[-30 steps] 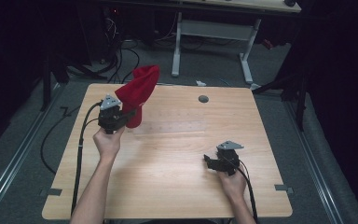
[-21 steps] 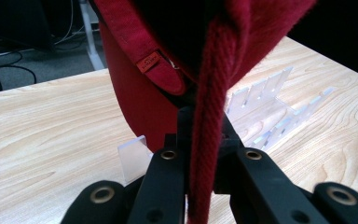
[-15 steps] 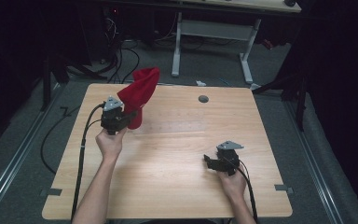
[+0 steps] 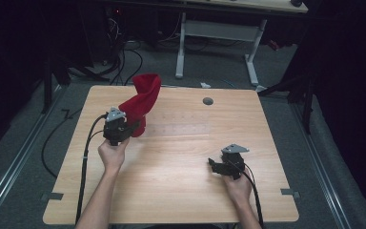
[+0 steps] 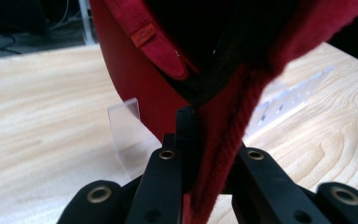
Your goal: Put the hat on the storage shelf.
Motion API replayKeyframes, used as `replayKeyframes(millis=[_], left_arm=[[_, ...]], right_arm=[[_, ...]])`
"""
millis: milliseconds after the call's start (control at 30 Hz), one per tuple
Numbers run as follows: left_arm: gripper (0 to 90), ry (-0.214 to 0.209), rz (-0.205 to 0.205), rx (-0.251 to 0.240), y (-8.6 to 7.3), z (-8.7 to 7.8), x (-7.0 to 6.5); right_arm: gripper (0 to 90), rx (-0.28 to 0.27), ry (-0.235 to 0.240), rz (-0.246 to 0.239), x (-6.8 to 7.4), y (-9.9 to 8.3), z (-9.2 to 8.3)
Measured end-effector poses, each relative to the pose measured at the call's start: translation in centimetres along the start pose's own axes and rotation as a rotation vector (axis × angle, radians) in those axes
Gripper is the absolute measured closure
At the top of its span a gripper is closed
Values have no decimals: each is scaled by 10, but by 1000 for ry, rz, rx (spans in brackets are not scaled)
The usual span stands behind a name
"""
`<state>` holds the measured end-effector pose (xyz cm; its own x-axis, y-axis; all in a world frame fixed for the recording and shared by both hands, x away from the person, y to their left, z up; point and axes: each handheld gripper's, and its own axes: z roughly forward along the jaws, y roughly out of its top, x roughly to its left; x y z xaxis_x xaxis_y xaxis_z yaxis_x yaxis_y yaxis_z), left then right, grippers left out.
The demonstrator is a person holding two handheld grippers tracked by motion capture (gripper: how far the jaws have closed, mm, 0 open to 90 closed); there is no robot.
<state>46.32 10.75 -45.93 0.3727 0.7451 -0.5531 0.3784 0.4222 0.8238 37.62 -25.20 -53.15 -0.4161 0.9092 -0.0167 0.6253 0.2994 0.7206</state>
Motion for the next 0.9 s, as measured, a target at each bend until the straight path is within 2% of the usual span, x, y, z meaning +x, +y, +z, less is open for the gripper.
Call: replayKeyframes(millis=[167,267,400,567,667,900], left_arm=[[839,4,-29,11,-5,-1,6],[829,11,-32,18,-5,-3,8],[722,25,-39,18,-6,-5,10],[544,41,-43,9,-5,-10,11],[489,49,-43,11,-3,-12,10],[453,51,-29,16,0,-20,6]], right_arm=[[311,0,0,0,0,0,0],[311,0,0,-1,0,0,0],[311,0,0,-1,0,0,0],[311,0,0,0,0,0,0],[311,0,0,0,0,0,0],[311,0,0,0,0,0,0]])
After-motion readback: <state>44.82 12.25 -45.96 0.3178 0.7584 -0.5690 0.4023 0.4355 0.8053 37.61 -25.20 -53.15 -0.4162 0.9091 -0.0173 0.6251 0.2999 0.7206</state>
